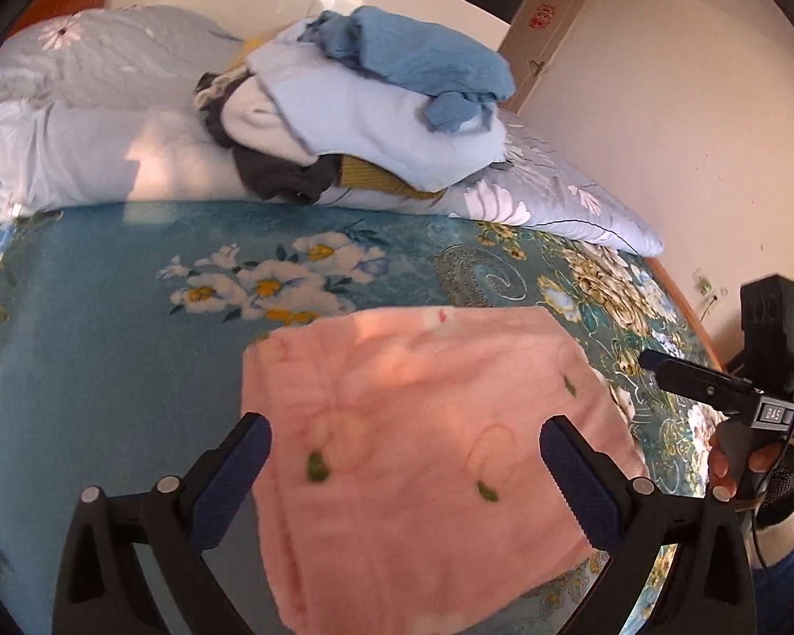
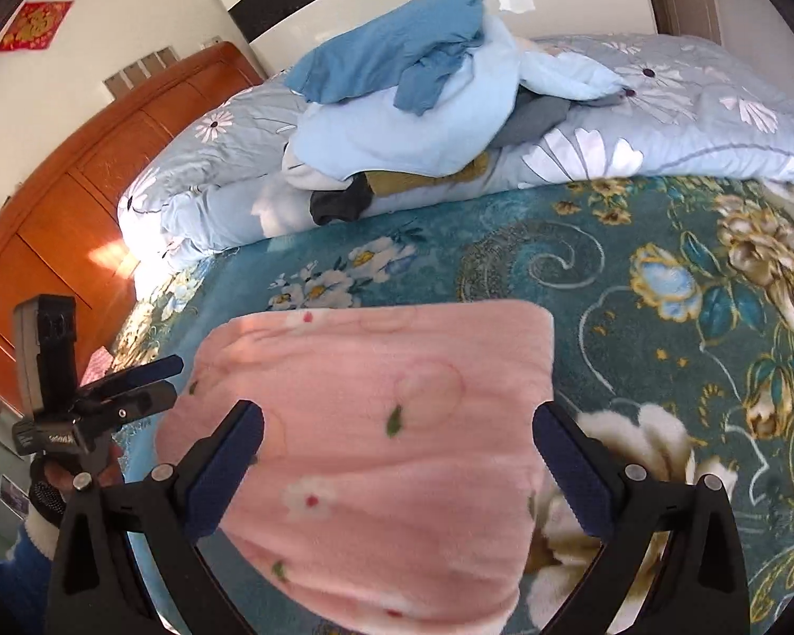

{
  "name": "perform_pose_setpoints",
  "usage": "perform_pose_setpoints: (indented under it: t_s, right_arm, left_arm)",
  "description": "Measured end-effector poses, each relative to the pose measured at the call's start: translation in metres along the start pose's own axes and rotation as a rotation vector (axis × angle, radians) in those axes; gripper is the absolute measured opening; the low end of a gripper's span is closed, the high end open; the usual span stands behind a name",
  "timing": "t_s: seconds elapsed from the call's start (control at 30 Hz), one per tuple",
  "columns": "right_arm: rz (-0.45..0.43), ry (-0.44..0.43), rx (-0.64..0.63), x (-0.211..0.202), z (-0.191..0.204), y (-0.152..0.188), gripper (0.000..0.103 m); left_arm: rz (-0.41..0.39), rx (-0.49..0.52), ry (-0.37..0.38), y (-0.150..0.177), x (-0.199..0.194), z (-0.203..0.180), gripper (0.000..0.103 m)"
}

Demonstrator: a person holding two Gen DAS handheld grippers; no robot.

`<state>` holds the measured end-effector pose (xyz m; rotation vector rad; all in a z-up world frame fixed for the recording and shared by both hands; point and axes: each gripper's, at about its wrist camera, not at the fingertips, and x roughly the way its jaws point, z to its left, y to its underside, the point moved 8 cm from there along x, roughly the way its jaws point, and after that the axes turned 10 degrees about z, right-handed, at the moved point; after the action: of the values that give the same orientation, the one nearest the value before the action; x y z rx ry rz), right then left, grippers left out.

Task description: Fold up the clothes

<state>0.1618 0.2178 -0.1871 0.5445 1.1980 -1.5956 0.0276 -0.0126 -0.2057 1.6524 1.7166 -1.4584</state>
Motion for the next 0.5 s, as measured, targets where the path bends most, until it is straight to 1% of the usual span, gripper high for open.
perform_pose_setpoints:
  t_s: [0.03,0.07,0.1,0.13,0.17,0.2,0.23,0.27,0.33,0.43,0.5]
  right_arm:
    - [0.01,-0.02,0.034,0.001,-0.009,0.008,0.102]
    - [0.019,-0.04,0.067,0.001,-0.019,0.016,0.102]
    - [0.035,-0.061,0.122,0.006,-0.03,0.025,0.102]
    - [0.051,-0.082,0.177,0.011,-0.042,0.033,0.102]
    - [0.069,-0.132,0.232,0.019,-0.049,0.04,0.102]
    - [0.087,-0.181,0.287,0.026,-0.056,0.047,0.102]
    - [0.103,-0.237,0.33,0.033,-0.059,0.052,0.102]
    - [0.113,-0.272,0.366,0.04,-0.061,0.056,0.102]
    - [0.127,-0.303,0.393,0.051,-0.06,0.058,0.102]
    - [0.138,-0.315,0.377,0.064,-0.05,0.054,0.102]
    - [0.135,-0.343,0.361,0.071,-0.041,0.047,0.102]
  left_arm:
    - [0.01,-0.041,0.011,0.006,0.001,0.012,0.103]
    - [0.039,-0.092,0.021,0.014,0.007,0.026,0.103]
    - [0.082,-0.149,0.03,0.022,0.016,0.039,0.103]
    - [0.133,-0.206,0.056,0.032,0.027,0.049,0.103]
    - [0.167,-0.249,0.111,0.039,0.037,0.054,0.103]
    - [0.185,-0.296,0.177,0.044,0.045,0.059,0.103]
    - [0.198,-0.349,0.216,0.047,0.052,0.064,0.103]
    - [0.207,-0.39,0.257,0.049,0.058,0.068,0.103]
    - [0.217,-0.427,0.319,0.053,0.065,0.068,0.103]
    - [0.226,-0.385,0.344,0.049,0.07,0.059,0.103]
    - [0.24,-0.367,0.353,0.046,0.076,0.053,0.103]
